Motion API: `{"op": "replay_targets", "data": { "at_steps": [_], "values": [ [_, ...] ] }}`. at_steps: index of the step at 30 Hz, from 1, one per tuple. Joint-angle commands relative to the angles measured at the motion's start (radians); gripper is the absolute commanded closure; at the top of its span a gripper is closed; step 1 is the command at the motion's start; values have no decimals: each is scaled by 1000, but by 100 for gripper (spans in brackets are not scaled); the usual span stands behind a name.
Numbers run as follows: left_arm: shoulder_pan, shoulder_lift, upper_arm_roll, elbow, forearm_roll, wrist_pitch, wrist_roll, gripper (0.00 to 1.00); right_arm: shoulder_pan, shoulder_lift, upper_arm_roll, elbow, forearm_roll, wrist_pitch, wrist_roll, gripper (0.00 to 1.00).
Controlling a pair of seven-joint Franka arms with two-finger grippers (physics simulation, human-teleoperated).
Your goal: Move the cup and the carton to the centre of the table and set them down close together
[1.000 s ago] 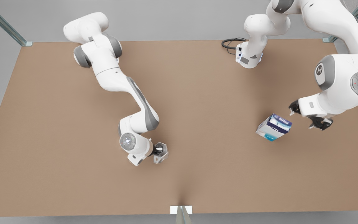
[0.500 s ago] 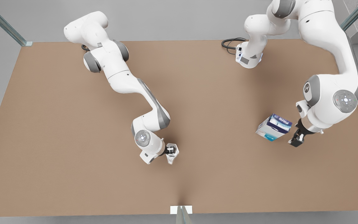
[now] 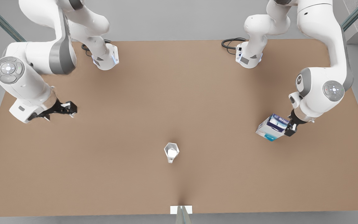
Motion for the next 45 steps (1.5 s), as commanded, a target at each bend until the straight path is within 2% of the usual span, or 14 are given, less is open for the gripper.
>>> {"op": "replay_targets", "data": {
  "at_steps": [1, 9, 21, 37, 45],
  "values": [
    [9, 2, -1, 0, 0, 2, 0, 0, -4, -1, 9, -1, -1, -3, 5, 0],
    [19, 33, 1, 2, -23, 36, -18, 0, -12, 10, 9, -16, 1, 5, 23, 0],
    [3, -2, -2, -57, -31, 34, -8, 0, -16, 34, 7, -13, 2, -12, 65, 0],
    [35, -7, 1, -267, 9, 258, -5, 0, -15, 49, 7, -12, 4, -7, 66, 0],
    [32, 25, 1, -307, 12, 347, -5, 3, -16, 49, 7, -13, 8, -4, 74, 0]
  ]
}}
